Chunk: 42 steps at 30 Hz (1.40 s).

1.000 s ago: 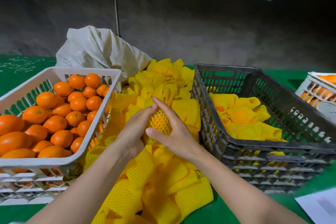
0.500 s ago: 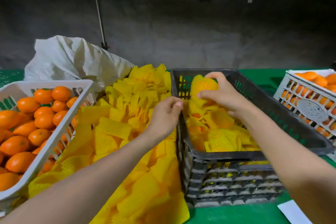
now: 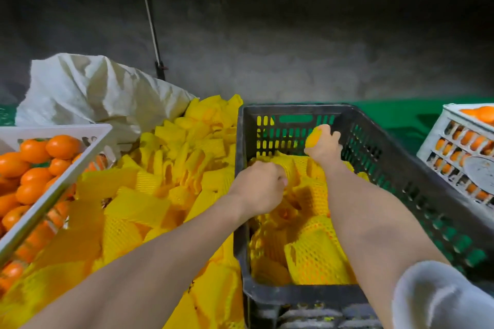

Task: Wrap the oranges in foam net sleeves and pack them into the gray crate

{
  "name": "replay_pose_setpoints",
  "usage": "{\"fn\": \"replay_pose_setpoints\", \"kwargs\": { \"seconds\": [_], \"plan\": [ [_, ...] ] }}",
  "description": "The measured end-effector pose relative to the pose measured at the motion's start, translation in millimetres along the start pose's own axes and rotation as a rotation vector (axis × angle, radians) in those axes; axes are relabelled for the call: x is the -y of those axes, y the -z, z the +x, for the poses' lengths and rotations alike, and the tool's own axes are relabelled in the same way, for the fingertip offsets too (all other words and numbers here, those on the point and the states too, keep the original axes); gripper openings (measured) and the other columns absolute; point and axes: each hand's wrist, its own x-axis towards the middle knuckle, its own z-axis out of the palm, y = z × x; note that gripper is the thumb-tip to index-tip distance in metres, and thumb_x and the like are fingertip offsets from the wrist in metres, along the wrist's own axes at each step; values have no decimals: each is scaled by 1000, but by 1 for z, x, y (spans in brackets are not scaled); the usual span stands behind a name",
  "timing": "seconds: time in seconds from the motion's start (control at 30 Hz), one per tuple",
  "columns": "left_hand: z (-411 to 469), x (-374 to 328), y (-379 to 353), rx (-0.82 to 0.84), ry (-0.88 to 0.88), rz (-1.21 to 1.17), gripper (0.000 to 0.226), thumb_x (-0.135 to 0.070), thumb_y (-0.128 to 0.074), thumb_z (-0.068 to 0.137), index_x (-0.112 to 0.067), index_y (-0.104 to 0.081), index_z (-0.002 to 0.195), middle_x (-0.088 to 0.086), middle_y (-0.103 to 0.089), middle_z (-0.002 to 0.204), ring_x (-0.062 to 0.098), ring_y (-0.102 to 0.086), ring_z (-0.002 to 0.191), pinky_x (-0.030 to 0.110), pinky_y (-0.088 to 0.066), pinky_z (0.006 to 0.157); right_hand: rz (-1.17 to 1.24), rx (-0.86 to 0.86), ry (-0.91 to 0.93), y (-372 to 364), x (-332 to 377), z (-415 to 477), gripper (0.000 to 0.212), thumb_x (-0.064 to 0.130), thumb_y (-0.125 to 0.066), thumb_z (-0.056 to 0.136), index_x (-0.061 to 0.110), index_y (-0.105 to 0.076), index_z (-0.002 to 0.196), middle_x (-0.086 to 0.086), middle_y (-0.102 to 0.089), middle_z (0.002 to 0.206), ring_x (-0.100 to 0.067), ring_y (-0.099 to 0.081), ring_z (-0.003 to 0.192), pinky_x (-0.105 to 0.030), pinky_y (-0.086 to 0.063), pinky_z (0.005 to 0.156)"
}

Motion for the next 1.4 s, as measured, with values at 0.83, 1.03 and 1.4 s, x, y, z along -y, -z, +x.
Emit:
{"fn": "replay_pose_setpoints", "kwargs": {
  "seconds": [0.83,1.03,1.4],
  "plan": [
    [-106,107,77,-625,427,-678,21,3,-46,95,-7,-65,93,-3,-61,72,7,-55,61,13,-43,52,-72,59,1012,9,198,-246,27,27,-55,90,17,-58,115,-8,-61,116,-28,-53,111,-36,-42,86],
    [-177,170,105,-764,581,-700,20,2,-48,95,-9,-65,95,-3,-63,75,9,-58,64,22,-44,57,-552,468,890,-94,209,-290,35,13,-47,92,14,-52,126,-15,-45,133,-34,-43,124,-39,-42,94],
    [-243,195,131,-726,589,-758,17,-4,-55,94,-17,-65,90,7,-68,91,26,-64,84,40,-54,75,59,209,677,-136,190,-291,18,10,-62,86,3,-61,103,-13,-62,108,-26,-56,105,-31,-37,85]
  ]
}}
